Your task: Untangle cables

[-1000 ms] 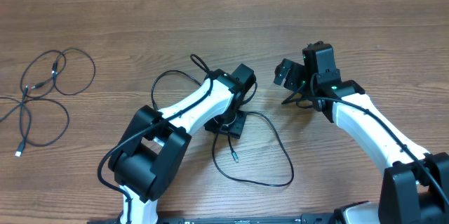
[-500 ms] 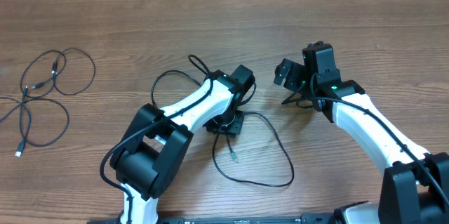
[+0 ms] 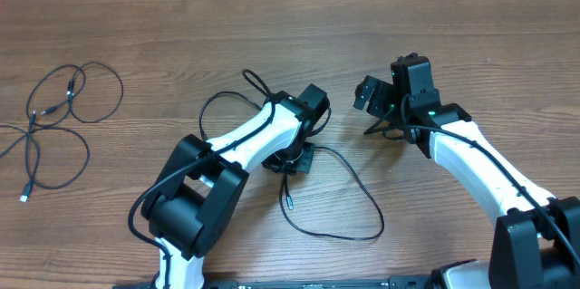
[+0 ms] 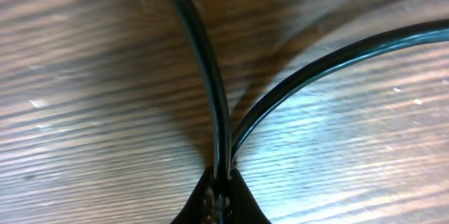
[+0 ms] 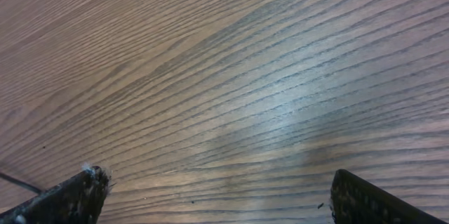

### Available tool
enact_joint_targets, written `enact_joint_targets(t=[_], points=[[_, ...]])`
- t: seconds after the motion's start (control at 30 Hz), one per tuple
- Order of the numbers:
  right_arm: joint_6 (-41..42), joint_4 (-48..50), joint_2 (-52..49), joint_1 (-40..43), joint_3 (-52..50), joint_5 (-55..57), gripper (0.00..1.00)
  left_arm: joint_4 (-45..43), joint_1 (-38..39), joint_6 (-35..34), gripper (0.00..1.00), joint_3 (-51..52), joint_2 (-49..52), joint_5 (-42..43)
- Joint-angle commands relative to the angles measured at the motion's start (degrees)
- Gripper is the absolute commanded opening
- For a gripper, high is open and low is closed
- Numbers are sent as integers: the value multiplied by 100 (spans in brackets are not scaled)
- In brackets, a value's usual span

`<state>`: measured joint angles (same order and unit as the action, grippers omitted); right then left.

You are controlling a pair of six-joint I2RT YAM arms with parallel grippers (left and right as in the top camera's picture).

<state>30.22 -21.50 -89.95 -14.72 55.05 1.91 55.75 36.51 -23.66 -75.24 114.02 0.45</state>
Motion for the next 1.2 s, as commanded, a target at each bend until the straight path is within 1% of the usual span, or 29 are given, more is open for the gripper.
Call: enact_joint_targets(t=[0.0,0.27,0.4,0.47,0.53,0.63,0.7,0.83,0.93,1.17], points=[[13,33,4,-15,7,57,100,-7,-98,-234,4,39,-815,-935],[13,33,4,-15,7,57,100,26,-284,-236,4,39,-2522,-2771],[13,35,4,-15,7,57,100,-243,-463,-203,4,39,-3368,-3654],[13,35,4,-15,7,57,100,-498,-485,-31,4,39,-3698,-3976],[13,33,4,-15,7,57,100,-938,-483,452,4,39,-4017,-4138],[13,33,4,-15,7,57,100,-1626,-481,1217,4,39,-4345,-4124],[13,35,4,-15,7,57,100,-1969,-461,1482,4,39,-4483,-3985],[13,33,4,-15,7,57,100,-2345,-463,1899,4,39,-4605,-3254],[13,33,4,-15,7,57,100,-2295,-463,1902,4,42,-4564,-2455],[13,33,4,-15,7,57,100,-1676,-463,1902,4,44,-4181,-1502]])
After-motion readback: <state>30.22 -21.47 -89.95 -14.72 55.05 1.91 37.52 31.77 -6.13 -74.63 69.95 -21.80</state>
